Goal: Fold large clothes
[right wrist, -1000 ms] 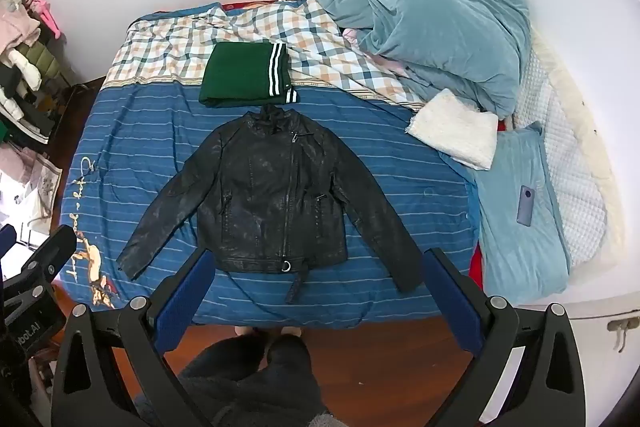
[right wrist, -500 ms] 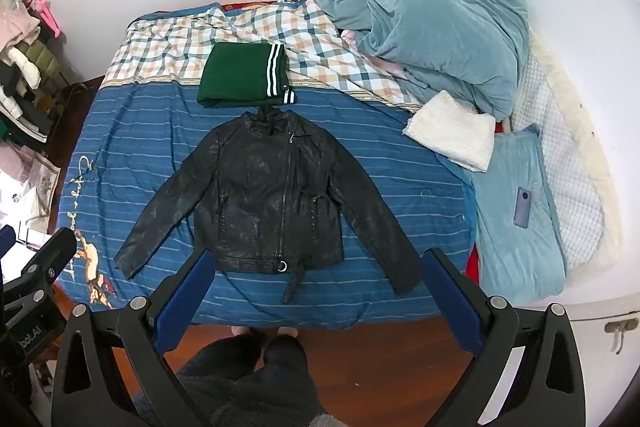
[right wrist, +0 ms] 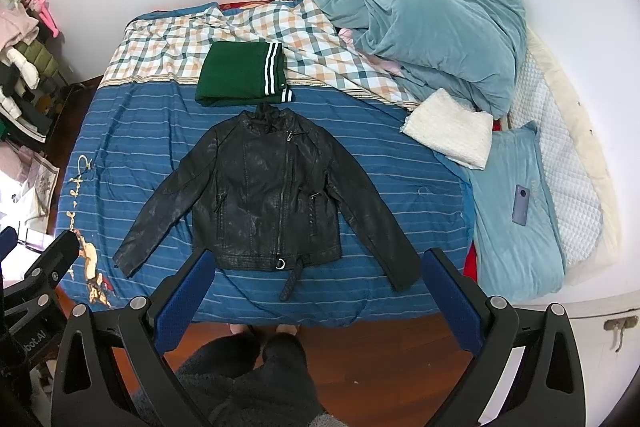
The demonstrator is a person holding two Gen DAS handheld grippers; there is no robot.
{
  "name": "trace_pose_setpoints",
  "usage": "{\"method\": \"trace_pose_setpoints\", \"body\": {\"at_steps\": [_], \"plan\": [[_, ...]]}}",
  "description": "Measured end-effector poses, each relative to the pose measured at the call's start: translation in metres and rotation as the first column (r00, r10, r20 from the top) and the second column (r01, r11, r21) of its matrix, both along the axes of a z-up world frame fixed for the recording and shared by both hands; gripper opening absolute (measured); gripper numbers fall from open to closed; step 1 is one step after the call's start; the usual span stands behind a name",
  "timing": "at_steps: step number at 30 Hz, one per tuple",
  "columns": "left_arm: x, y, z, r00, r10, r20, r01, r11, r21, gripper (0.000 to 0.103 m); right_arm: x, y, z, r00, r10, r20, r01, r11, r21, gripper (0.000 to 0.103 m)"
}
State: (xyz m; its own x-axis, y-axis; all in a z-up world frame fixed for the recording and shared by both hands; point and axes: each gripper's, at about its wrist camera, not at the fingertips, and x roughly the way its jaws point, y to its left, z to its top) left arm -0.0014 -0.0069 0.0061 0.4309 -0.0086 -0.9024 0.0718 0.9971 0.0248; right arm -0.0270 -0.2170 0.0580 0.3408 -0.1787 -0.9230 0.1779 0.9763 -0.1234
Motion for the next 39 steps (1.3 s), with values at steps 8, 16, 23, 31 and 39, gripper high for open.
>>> {"method": "trace_pose_setpoints", "body": {"at_steps": [8, 16, 23, 31, 39], "plan": [[-0.0002, -0.0003, 0.0007, 1.000, 0.000, 0.001, 0.000, 1.000, 0.000, 0.103, 0.0001, -0.0006, 0.0008, 1.000, 0.001, 0.001, -0.001, 1.000, 0.001, 0.103], [-0.0004, 0.0000, 0.0005, 1.000, 0.002, 0.004, -0.002, 1.000, 0.000, 0.103, -0.0003, -0.0002, 0.0018, 1.000, 0.000, 0.004, 0.000, 1.000, 0.000, 0.103], [0.0043, -0.0043, 0.0026, 1.000, -0.002, 0.006, 0.002, 1.000, 0.003, 0.103, -0.0002, 0.0000, 0.0029, 1.000, 0.003, 0.007, -0.003, 1.000, -0.005, 0.103], [0.0054, -0.0055, 0.0038, 1.000, -0.001, 0.009, 0.001, 1.000, 0.003, 0.103, 0.0013, -0.0006, 0.0059, 1.000, 0.003, 0.008, -0.003, 1.000, -0.004, 0.103], [0.0053, -0.0063, 0.0045, 1.000, -0.003, 0.011, 0.003, 1.000, 0.003, 0.103, 0.0034, 0.0004, 0.0081, 1.000, 0.003, 0.006, -0.003, 1.000, -0.001, 0.103]]}}
